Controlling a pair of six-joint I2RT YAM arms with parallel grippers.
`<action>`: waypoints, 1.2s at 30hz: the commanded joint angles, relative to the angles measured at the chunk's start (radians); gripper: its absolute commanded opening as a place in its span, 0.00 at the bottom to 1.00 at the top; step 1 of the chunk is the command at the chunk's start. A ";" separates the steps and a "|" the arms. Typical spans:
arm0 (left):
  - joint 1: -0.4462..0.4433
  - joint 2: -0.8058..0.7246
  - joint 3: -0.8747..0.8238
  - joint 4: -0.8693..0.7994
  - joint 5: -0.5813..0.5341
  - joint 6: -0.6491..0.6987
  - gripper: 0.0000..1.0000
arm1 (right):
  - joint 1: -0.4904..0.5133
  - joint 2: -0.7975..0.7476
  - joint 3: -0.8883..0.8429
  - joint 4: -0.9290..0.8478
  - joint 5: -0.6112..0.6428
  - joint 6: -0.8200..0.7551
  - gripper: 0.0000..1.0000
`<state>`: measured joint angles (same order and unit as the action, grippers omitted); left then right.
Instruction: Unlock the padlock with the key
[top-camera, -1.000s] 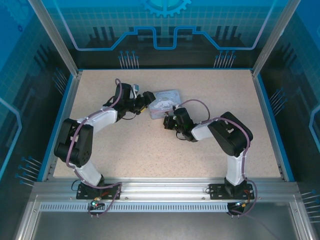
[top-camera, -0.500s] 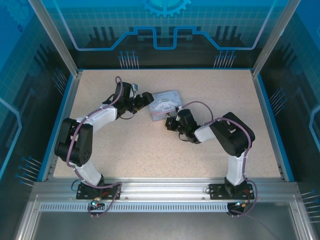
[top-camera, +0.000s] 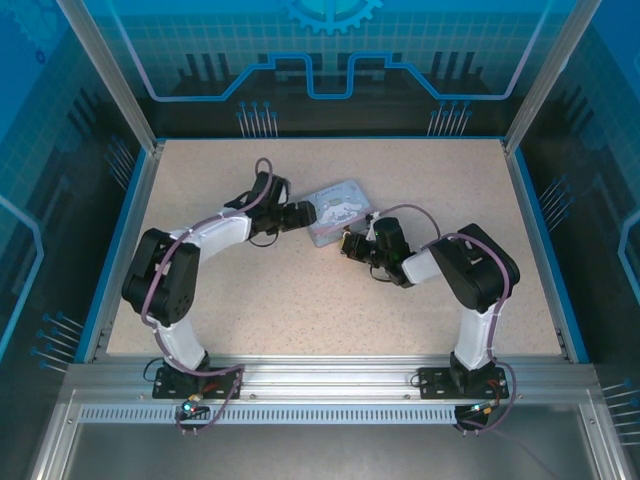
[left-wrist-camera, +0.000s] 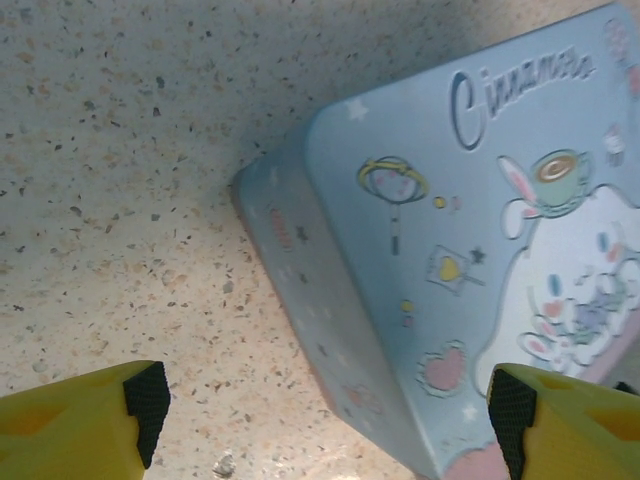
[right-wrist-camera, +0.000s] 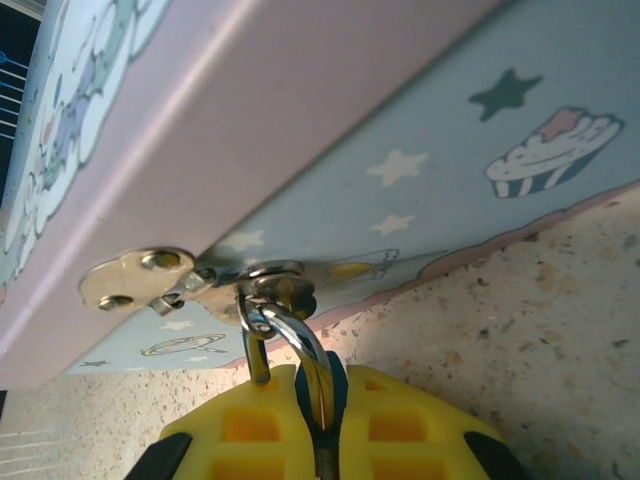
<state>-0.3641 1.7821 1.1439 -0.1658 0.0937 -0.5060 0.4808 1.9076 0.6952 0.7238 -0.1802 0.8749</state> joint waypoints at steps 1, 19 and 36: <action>-0.020 0.030 0.030 -0.031 -0.060 0.054 0.85 | -0.026 0.039 -0.033 -0.085 -0.012 0.061 0.00; -0.084 0.086 0.008 -0.077 -0.134 0.099 0.81 | -0.057 0.108 -0.040 0.147 -0.041 0.377 0.00; -0.084 0.129 0.000 -0.097 -0.120 0.093 0.67 | -0.205 0.061 0.005 -0.009 -0.111 0.245 0.00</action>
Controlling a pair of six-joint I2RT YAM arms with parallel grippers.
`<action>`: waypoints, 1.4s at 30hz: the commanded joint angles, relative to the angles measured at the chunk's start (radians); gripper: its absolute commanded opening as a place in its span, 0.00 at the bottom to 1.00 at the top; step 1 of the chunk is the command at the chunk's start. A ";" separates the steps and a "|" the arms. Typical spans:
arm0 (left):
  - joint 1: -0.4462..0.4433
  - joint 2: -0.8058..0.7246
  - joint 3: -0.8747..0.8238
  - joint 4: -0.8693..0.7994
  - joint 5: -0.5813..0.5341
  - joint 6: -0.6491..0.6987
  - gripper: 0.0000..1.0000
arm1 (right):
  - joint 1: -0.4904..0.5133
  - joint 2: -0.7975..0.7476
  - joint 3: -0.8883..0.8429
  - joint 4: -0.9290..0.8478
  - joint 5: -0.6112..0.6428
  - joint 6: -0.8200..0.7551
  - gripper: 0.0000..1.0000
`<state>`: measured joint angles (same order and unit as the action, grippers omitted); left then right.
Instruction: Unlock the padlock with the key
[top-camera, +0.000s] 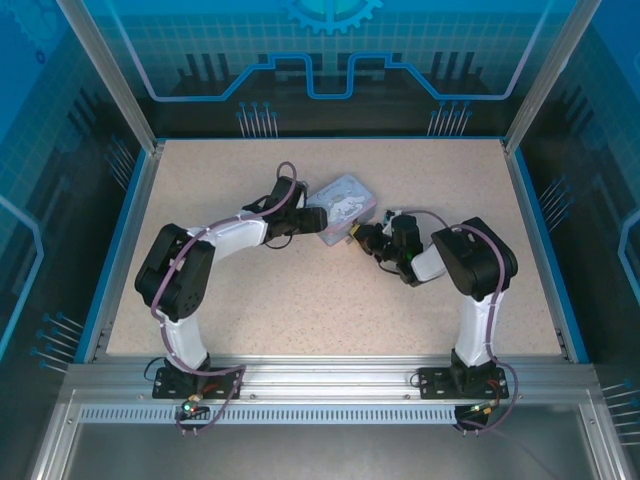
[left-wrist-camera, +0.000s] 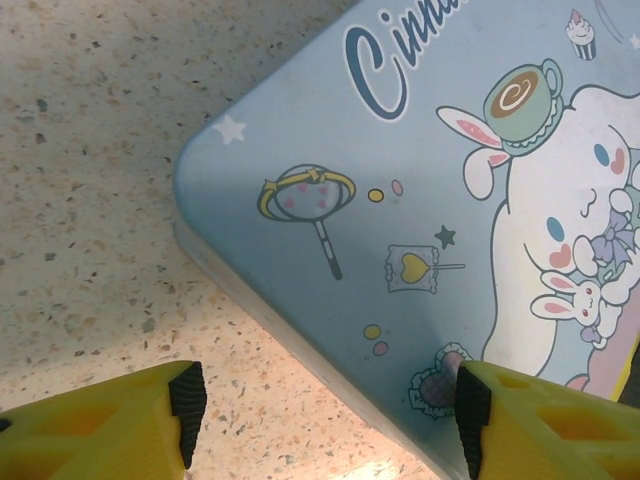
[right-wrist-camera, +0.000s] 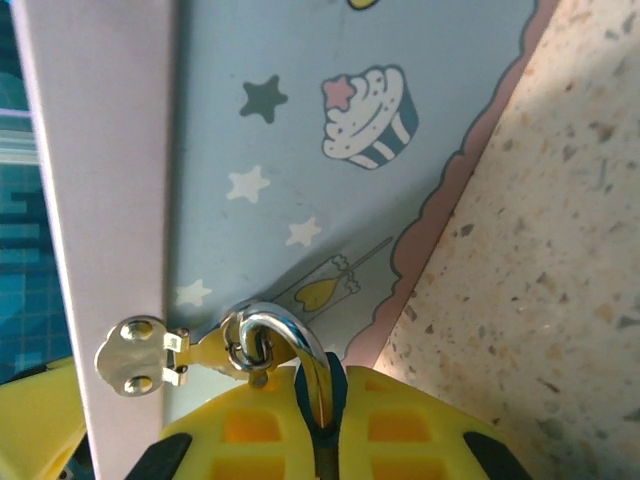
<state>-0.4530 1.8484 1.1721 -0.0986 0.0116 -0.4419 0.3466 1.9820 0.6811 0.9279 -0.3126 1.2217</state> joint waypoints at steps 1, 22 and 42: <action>0.005 0.063 -0.028 -0.165 -0.036 0.029 0.67 | -0.082 -0.029 0.047 -0.315 0.010 -0.154 0.00; 0.005 0.095 -0.002 -0.171 -0.025 0.029 0.64 | -0.136 -0.016 0.173 -0.611 -0.060 -0.320 0.00; 0.005 0.098 -0.005 -0.154 -0.016 0.025 0.63 | -0.184 0.030 0.033 -0.339 -0.123 -0.227 0.05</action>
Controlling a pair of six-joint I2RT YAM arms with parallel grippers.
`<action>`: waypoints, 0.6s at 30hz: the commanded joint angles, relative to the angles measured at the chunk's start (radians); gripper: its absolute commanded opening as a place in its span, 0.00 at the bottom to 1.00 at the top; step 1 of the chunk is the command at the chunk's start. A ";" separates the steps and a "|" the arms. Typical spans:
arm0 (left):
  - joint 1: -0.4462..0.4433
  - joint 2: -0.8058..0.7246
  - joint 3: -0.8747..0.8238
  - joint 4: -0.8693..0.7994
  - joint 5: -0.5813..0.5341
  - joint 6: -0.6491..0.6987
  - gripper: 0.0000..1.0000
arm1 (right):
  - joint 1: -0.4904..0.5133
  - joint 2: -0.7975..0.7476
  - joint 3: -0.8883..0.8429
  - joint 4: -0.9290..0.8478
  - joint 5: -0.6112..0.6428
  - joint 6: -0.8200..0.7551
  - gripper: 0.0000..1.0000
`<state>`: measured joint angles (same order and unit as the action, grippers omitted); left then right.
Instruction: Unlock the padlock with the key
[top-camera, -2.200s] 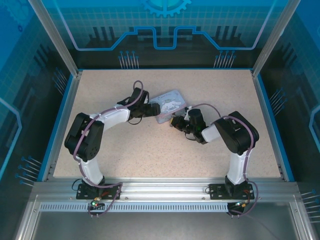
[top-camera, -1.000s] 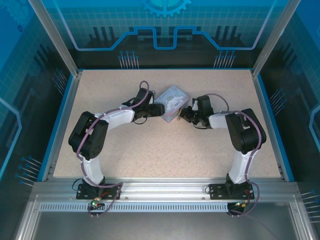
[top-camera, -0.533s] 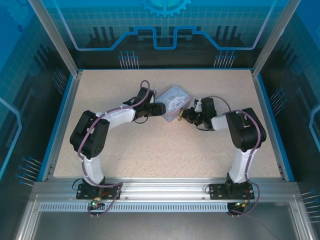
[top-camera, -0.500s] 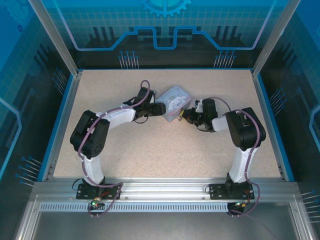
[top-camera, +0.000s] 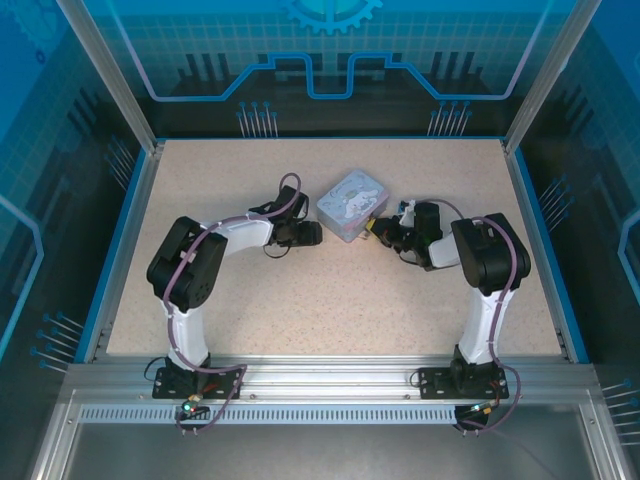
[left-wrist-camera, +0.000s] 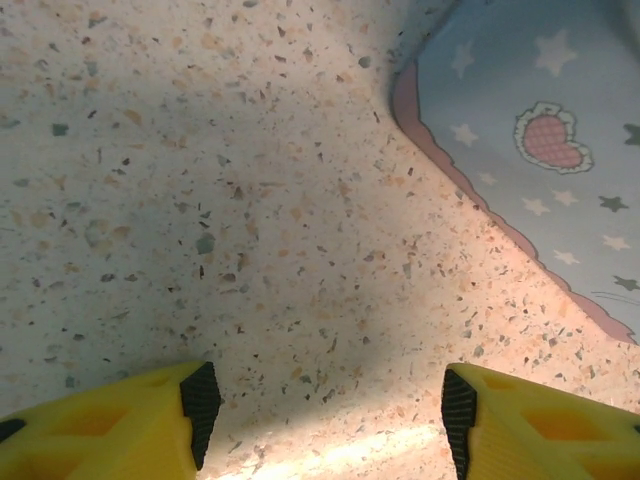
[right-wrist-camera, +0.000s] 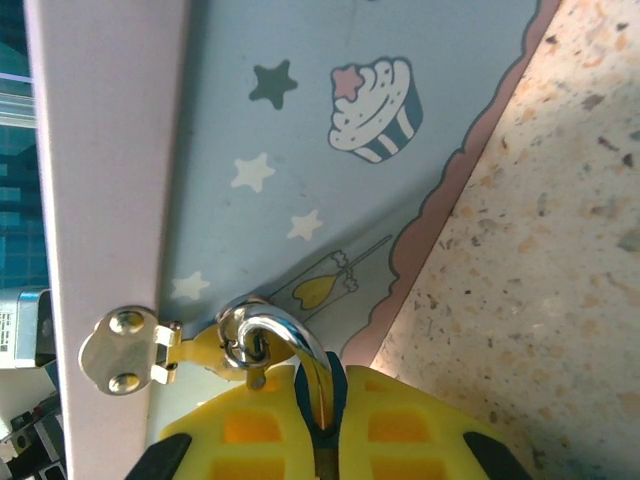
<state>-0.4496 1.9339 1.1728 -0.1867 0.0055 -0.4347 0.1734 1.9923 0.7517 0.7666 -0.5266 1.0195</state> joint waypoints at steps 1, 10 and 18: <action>0.002 0.013 -0.004 -0.066 -0.008 0.016 0.63 | -0.009 0.018 -0.037 -0.183 0.093 -0.027 0.09; 0.002 -0.006 -0.002 -0.068 -0.001 0.007 0.65 | -0.001 0.004 -0.054 -0.194 0.106 -0.040 0.19; 0.002 -0.049 0.012 -0.082 0.008 0.005 0.67 | 0.000 -0.005 -0.074 -0.194 0.108 -0.053 0.19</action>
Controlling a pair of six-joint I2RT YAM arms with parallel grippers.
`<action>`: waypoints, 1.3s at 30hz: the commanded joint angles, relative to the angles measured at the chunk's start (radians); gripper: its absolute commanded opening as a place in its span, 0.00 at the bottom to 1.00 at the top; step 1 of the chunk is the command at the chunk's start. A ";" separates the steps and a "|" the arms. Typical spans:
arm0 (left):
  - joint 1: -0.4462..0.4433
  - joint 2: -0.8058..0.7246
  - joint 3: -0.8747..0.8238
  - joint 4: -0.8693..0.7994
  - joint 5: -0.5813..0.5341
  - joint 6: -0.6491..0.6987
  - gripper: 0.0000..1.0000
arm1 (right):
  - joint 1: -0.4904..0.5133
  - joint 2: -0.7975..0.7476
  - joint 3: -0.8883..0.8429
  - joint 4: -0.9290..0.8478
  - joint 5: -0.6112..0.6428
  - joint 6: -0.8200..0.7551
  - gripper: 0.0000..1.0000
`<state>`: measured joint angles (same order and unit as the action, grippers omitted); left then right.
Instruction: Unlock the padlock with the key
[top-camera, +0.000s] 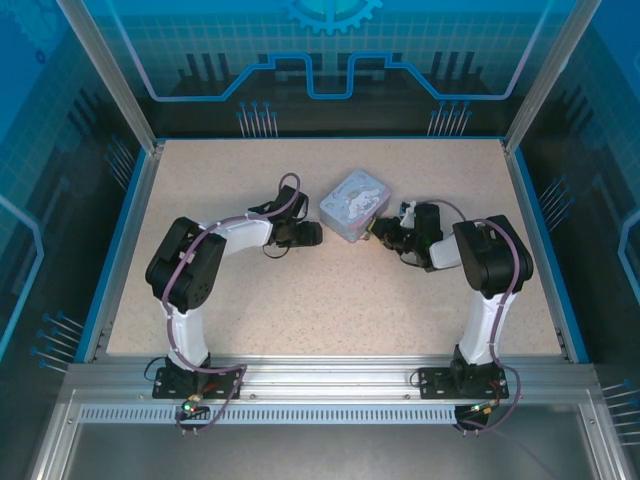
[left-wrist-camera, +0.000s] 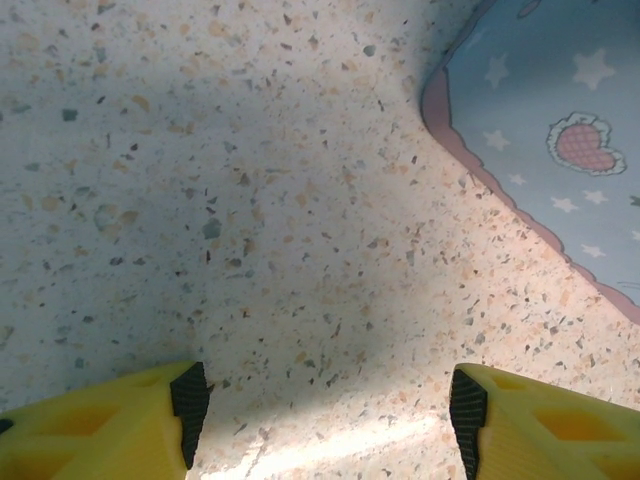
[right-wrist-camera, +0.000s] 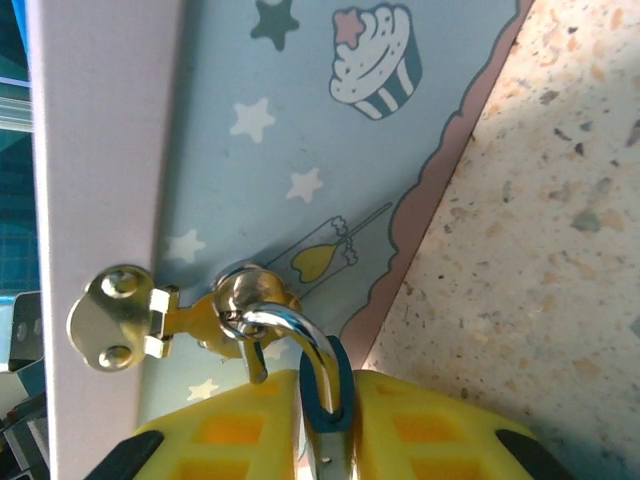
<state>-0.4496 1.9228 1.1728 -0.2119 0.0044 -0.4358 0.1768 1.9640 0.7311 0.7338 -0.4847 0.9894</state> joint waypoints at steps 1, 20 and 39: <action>0.002 -0.038 0.015 -0.059 0.012 0.005 0.67 | -0.004 0.023 -0.055 -0.161 0.066 -0.023 0.17; -0.010 -0.103 0.106 -0.080 0.062 -0.025 0.74 | -0.031 -0.090 -0.049 -0.248 0.046 -0.126 0.00; -0.118 0.084 0.331 -0.174 -0.081 0.029 0.79 | -0.032 -0.124 -0.070 -0.243 0.042 -0.129 0.00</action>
<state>-0.5510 1.9656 1.4643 -0.3183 -0.0128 -0.4389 0.1604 1.8549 0.6842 0.5732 -0.4526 0.8768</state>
